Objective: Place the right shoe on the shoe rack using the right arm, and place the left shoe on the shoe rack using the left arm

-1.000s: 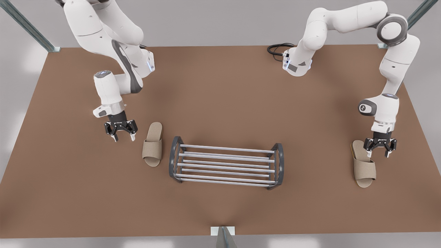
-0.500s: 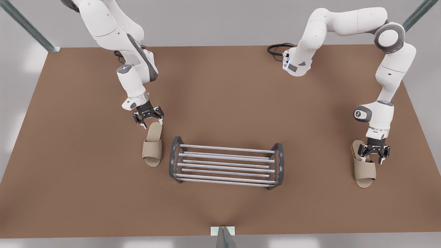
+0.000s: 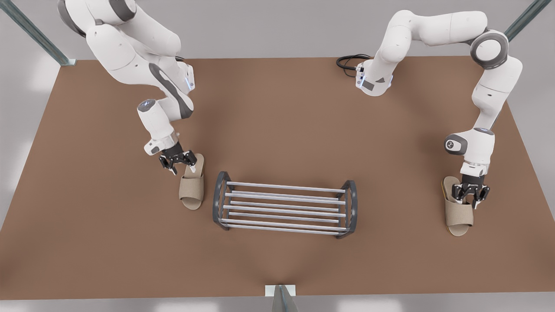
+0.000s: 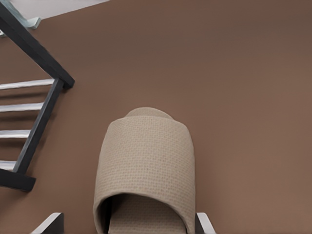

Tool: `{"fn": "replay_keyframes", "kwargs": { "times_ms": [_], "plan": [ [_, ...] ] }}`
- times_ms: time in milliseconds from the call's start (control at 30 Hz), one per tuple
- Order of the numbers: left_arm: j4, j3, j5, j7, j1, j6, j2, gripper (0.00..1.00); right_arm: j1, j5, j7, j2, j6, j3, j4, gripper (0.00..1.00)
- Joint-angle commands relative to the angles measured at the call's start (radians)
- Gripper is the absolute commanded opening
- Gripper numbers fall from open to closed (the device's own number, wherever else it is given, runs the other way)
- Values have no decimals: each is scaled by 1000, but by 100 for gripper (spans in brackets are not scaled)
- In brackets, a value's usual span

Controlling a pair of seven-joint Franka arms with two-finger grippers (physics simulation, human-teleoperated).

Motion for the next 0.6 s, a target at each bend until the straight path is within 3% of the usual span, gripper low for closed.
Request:
{"fn": "replay_keyframes", "kwargs": {
  "times_ms": [0, 33, 167, 300, 400, 567],
  "plan": [
    [2, 0, 1, -2, 0, -1, -1, 50, 59, 0, 1, 11, 2, -61, 16, 100],
    [3, 0, 1, -2, 1, -1, -1, 46, 99, 0, 1, 22, 2, -102, 20, 100],
    [17, 0, -1, 0, 6, -1, -5, 31, 101, -1, 1, 22, 2, -105, 20, 100],
    [22, -2, -10, -2, 6, -1, -10, 22, 101, -1, 0, 33, 2, -116, 19, 100],
    [22, -42, -84, 0, 6, -1, -24, 21, 102, -1, 0, 50, 4, -130, 20, 100],
    [-14, -54, -142, -230, -86, -86, -222, 21, 104, -1, -2, 77, 4, -144, 39, 100]
  ]
}}
